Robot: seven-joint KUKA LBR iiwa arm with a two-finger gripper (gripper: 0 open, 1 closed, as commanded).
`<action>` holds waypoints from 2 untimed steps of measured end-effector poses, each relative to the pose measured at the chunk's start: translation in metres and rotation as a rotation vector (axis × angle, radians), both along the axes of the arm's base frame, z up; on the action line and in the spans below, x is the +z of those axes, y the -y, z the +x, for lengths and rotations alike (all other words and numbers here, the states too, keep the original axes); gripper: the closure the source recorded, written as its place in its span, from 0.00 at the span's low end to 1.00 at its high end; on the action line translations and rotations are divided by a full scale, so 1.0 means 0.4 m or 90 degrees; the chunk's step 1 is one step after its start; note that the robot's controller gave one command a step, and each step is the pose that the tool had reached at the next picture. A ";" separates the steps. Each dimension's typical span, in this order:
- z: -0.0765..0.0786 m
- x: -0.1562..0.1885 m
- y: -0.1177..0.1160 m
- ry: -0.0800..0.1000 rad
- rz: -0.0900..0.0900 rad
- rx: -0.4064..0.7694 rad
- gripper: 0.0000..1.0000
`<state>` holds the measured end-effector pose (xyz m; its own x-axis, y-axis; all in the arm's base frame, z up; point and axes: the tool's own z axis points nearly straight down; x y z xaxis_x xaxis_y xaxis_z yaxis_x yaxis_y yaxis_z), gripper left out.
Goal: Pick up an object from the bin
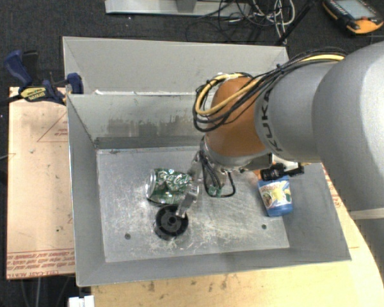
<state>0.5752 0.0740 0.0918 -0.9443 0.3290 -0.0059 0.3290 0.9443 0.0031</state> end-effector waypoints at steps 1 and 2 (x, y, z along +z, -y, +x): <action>0.049 -0.042 0.037 -0.005 0.004 0.013 0.00; 0.061 -0.036 -0.058 0.000 -0.001 -0.100 1.00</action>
Offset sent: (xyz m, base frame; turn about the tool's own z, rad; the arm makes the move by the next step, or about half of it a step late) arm 0.0202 0.0250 -0.0218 0.1601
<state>0.5997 0.0972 0.0774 -0.8810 0.4732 -0.0064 0.4732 0.8810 0.0015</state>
